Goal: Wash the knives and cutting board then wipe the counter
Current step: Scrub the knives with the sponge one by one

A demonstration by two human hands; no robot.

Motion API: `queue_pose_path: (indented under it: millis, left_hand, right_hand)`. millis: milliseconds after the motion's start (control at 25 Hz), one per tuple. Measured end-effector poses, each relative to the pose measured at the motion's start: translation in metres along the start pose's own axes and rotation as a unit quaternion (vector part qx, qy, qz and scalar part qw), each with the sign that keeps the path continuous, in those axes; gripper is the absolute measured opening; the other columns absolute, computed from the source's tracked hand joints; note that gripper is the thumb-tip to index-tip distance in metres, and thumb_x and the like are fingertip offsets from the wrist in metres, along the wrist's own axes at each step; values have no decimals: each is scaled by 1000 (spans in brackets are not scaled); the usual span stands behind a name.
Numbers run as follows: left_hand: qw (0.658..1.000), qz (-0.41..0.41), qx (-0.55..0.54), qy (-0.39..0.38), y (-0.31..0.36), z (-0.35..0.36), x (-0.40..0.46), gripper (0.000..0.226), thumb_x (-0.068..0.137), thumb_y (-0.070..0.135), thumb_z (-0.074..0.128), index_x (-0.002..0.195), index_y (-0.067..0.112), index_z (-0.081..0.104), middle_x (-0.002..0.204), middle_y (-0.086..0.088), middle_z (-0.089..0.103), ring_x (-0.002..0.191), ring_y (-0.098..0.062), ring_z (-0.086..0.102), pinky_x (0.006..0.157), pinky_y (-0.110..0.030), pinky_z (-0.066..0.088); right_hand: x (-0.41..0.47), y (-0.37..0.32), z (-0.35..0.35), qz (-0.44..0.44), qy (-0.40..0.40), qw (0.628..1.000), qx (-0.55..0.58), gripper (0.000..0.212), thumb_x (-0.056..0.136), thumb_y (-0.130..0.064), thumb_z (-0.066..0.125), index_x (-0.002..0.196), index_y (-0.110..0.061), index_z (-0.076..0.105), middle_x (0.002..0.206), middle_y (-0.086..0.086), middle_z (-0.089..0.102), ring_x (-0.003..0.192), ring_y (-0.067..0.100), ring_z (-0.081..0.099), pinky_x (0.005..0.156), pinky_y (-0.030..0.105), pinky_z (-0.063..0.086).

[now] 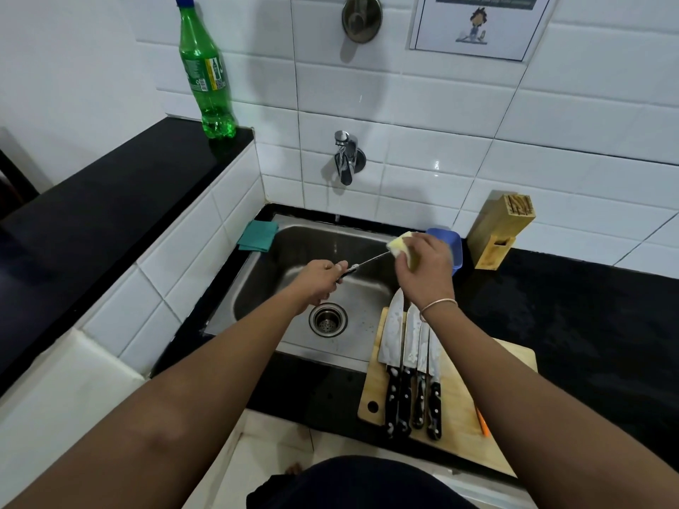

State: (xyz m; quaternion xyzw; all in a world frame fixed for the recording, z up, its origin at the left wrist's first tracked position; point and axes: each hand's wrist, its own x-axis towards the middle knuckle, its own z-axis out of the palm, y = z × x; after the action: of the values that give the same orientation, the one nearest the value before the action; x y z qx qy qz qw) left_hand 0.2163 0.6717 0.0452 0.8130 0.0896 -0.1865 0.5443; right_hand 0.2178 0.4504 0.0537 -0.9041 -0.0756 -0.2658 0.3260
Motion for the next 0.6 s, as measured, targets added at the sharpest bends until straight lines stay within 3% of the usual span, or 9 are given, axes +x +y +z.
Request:
queue_pose_path:
  millis: [120, 240, 280, 360, 440, 600]
  left_hand:
    - [999, 38, 23, -25, 2, 3, -1, 27, 99, 41, 57, 96, 14, 54, 65, -1, 56, 45, -5, 44, 40, -19, 34]
    - [994, 94, 24, -48, 2, 7, -3, 17, 100, 30, 58, 99, 14, 65, 66, 2, 54, 50, -3, 44, 44, -16, 37]
    - [992, 108, 24, -52, 1, 7, -5, 18, 101, 28, 56, 99, 15, 68, 64, 3, 53, 53, -4, 44, 45, -17, 37]
    - [991, 120, 7, -52, -1, 5, -9, 28, 103, 30, 51, 99, 12, 71, 59, 7, 49, 53, -5, 41, 46, -17, 35]
    - [991, 117, -38, -49, 2, 7, -12, 49, 106, 42, 40, 99, 4, 70, 52, 10, 45, 46, -4, 38, 43, -15, 32]
    - [989, 110, -99, -28, 15, 6, -16, 61, 106, 51, 22, 87, 8, 60, 48, 9, 42, 42, -4, 35, 40, -17, 27]
  right_hand:
    - [-3, -16, 8, -67, -41, 997, 3, 25, 83, -10, 68, 108, -4, 69, 112, 14, 63, 107, 30, 53, 97, 28, 38]
    - [-15, -15, 14, -186, -102, 977, -20, 24, 83, -8, 69, 106, -1, 69, 111, 17, 63, 104, 34, 56, 95, 41, 47]
    - [-16, -9, 12, -177, -100, 979, -27, 24, 83, -8, 69, 106, 0, 68, 111, 18, 63, 104, 35, 56, 95, 43, 48]
    - [-12, 1, 10, -80, -81, 993, -33, 24, 84, -10, 68, 106, 0, 68, 109, 17, 62, 105, 33, 54, 95, 47, 48]
    - [-11, -4, 12, -32, -68, 997, -31, 24, 85, -12, 66, 106, -1, 68, 108, 15, 61, 105, 32, 53, 95, 46, 46]
    - [-27, -28, 25, -213, -92, 973, 4, 28, 81, -13, 68, 107, -3, 66, 112, 14, 62, 106, 28, 54, 100, 29, 40]
